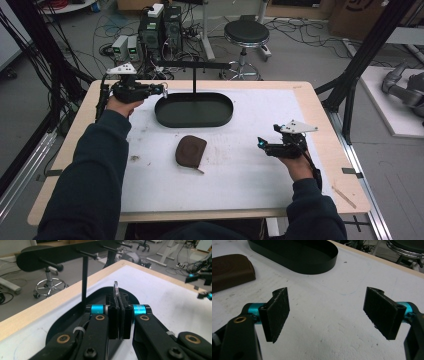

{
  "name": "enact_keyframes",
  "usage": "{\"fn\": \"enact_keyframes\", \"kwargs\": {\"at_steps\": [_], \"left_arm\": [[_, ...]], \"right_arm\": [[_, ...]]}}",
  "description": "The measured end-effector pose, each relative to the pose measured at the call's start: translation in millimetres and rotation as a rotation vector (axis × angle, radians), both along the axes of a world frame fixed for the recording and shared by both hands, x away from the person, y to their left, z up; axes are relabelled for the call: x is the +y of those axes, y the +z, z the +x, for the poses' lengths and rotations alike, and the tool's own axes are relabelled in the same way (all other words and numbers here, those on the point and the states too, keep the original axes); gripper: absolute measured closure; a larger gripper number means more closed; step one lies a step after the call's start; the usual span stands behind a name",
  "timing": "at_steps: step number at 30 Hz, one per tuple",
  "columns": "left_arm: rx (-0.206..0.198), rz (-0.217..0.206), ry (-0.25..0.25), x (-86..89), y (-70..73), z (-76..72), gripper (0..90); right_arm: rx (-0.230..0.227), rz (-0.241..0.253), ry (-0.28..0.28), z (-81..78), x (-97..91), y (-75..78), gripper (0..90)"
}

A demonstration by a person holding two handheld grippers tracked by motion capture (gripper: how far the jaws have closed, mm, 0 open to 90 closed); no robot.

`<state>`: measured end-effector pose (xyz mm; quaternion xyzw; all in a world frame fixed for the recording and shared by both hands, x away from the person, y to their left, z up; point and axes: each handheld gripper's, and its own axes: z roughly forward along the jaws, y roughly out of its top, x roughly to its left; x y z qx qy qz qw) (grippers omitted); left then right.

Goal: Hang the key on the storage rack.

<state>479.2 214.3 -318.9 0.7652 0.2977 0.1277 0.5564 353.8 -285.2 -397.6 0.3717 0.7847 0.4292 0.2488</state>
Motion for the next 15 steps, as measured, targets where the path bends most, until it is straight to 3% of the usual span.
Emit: {"fn": "enact_keyframes", "kwargs": {"at_steps": [7, 15], "left_arm": [[-0.024, -0.005, 0.026, 0.6, 2.1, 27.0, 87.6], [-0.007, -0.019, 0.063, 7.6, 2.0, 46.9, 87.6]], "right_arm": [[0.006, 0.009, -0.005, -1.0, -2.0, -0.6, 21.4], [-0.001, 0.002, 0.003, -2.7, -1.2, -0.1, 21.4]]}}
